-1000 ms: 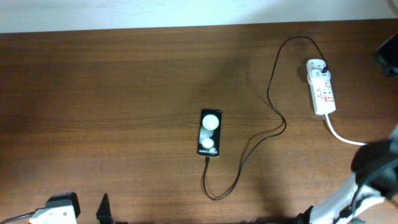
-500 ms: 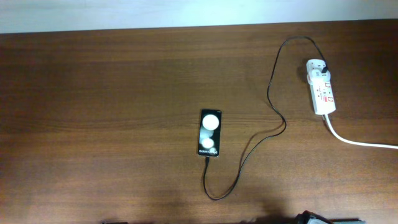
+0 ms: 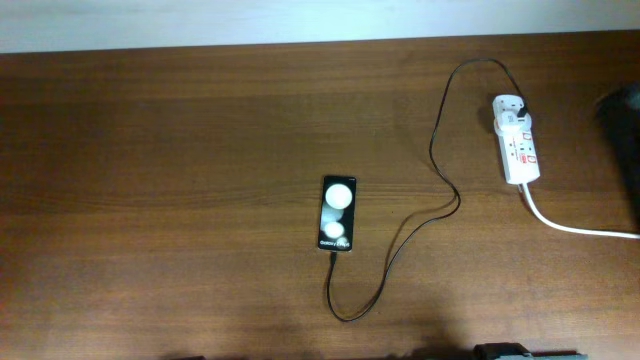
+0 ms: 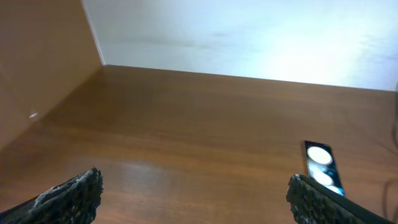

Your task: Plug charger to phone and switch on socket

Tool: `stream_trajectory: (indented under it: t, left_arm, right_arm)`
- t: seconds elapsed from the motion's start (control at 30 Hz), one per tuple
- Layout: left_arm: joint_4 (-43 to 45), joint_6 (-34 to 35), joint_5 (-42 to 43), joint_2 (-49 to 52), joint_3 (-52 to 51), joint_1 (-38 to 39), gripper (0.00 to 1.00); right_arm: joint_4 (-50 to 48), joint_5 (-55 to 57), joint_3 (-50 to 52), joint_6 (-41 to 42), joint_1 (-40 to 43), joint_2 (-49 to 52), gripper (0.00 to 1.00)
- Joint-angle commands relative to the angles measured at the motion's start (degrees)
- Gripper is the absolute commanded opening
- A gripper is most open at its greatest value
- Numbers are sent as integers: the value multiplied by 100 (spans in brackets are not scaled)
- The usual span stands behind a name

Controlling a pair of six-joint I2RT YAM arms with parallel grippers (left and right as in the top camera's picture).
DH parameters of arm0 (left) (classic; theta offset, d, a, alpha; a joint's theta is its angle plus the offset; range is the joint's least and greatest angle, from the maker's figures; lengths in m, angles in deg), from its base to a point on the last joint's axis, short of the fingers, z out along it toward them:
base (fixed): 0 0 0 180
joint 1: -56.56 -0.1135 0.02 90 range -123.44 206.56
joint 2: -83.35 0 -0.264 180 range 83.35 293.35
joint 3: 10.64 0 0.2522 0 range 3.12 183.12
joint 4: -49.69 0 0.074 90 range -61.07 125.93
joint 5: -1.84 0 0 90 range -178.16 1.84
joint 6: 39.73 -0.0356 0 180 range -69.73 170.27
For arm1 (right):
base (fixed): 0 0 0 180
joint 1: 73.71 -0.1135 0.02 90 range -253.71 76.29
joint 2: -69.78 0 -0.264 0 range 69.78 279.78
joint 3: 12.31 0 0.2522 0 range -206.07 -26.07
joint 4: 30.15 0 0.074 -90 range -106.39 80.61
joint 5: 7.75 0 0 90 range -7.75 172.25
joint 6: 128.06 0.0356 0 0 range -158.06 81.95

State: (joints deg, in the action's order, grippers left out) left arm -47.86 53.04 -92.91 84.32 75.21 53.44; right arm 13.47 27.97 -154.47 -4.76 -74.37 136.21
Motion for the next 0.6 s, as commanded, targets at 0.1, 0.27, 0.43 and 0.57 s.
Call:
stream_trajectory:
  t: [0.1, 0.27, 0.43, 0.57]
  left_arm:
    - [216, -46, -61, -57, -33, -162, 99]
    - [1633, -44, -61, -57, -645, -162, 99]
    - [3222, 863, -55, -57, -2446, -160, 99]
    - [4800, 964, -13, -57, -3681, -155, 99]
  right_arm:
    - [549, 1346, 1694, -1698, -721, -1580, 11]
    - [-140, 1928, 3460, -1698, -719, -3322, 17]
    - [-380, 2511, 4286, -1696, -708, -4706, 19]
    - [-380, 2675, 4441, -1696, -708, -5281, 19]
